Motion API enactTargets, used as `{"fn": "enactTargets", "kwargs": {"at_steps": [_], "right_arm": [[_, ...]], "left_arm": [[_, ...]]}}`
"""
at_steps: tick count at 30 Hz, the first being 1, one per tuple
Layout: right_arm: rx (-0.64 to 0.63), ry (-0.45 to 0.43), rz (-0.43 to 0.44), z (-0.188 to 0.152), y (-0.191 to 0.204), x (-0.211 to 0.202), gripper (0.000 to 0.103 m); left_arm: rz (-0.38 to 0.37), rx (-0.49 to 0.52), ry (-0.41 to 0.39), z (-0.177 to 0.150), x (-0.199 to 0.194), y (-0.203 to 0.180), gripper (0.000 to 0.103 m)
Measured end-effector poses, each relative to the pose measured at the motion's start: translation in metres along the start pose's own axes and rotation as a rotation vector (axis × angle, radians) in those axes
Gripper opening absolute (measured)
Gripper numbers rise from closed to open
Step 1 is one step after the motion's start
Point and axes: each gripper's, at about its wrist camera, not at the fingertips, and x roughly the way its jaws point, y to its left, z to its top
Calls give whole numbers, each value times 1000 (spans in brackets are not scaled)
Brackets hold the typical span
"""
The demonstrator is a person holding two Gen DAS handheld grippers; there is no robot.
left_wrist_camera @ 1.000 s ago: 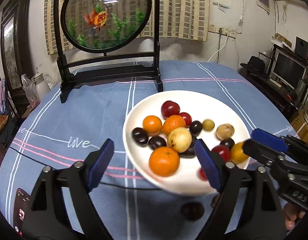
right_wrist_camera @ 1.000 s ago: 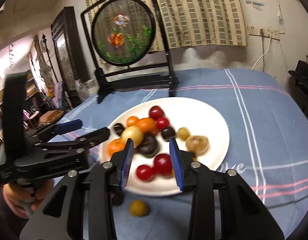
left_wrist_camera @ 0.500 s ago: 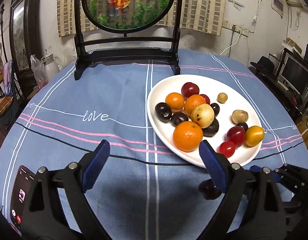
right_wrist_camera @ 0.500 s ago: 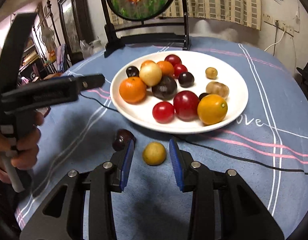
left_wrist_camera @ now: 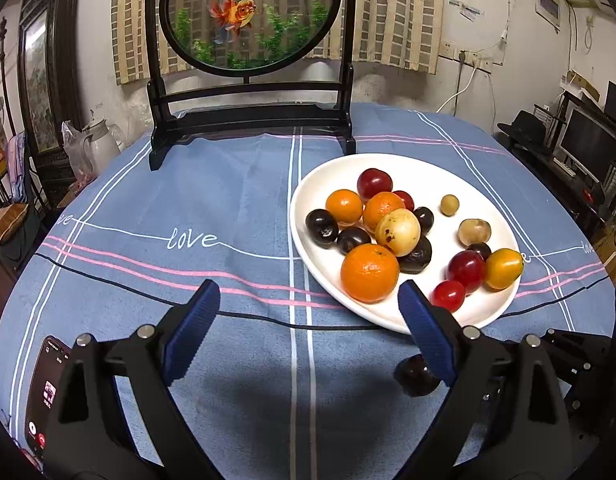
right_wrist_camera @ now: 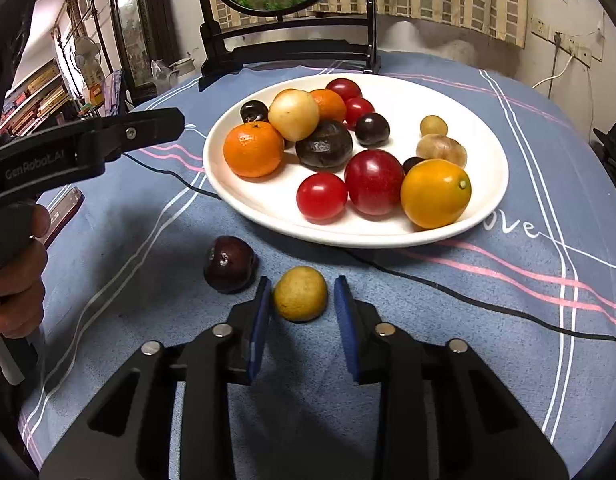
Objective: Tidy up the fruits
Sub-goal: 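Carry the last dark plum with the left tool while the right tool carries the last yellow fruit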
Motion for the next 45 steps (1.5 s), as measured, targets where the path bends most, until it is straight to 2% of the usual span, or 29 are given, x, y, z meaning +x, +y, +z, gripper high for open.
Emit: {"fn": "enactTargets", "kwargs": {"at_steps": [5, 8, 9, 10, 15, 21, 23, 27, 34, 37, 42, 45], "right_arm": [[6, -16, 36, 1, 1, -10, 27], [30, -65, 83, 3, -3, -25, 28], [55, -110, 94, 4, -8, -37, 28], [55, -110, 94, 4, -8, -37, 28], [132, -161, 93, 5, -24, -49, 28], [161, -160, 88, 5, -31, -48, 28], [158, -161, 88, 4, -31, -49, 28], [157, -160, 84, 4, -30, -49, 28], [161, -162, 82, 4, -31, -50, 28], [165, -158, 76, 3, -32, -48, 28], [166, -163, 77, 4, -33, -50, 28], [166, -167, 78, 3, -33, -51, 28]], "left_arm": [[4, 1, -2, 0, -1, 0, 92], [3, 0, -1, 0, -1, 1, 92], [0, 1, 2, -1, -1, 1, 92], [-9, 3, 7, -2, -1, 1, 92], [-87, 91, 56, -20, -2, -13, 92], [-218, 187, 84, -38, -9, -39, 91], [-252, 217, 103, -43, -7, -47, 86], [-260, 247, 134, -49, 1, -56, 74], [-283, 216, 184, -51, 15, -55, 59], [-281, 213, 182, -51, 17, -57, 55], [-282, 219, 189, -52, 21, -62, 54], [-273, 223, 201, -54, 26, -64, 47]]}}
